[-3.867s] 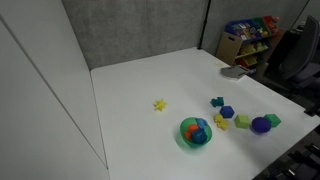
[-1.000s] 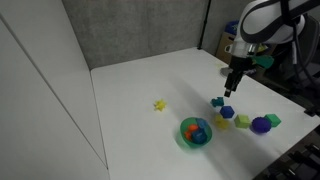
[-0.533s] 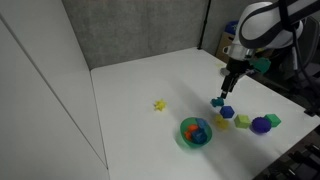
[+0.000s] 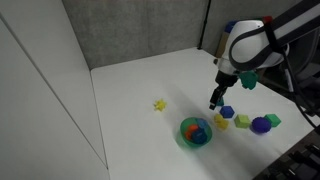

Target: Pick up the light blue toy from the green bowl and put it on the table

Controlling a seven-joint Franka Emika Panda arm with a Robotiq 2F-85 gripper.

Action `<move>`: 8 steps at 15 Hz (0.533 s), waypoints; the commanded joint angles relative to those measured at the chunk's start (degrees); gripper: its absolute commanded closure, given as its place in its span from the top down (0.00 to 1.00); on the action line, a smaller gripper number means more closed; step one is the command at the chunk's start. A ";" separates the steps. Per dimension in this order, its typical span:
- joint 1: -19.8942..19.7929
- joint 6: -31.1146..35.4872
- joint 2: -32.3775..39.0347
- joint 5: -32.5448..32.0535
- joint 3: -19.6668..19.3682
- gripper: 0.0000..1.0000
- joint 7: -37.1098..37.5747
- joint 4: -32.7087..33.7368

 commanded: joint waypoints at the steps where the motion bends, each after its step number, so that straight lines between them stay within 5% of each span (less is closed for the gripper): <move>1: -0.38 2.05 3.56 2.47 2.31 1.00 1.14 1.05; 8: -3.31 3.11 11.77 9.04 5.35 1.00 0.19 3.95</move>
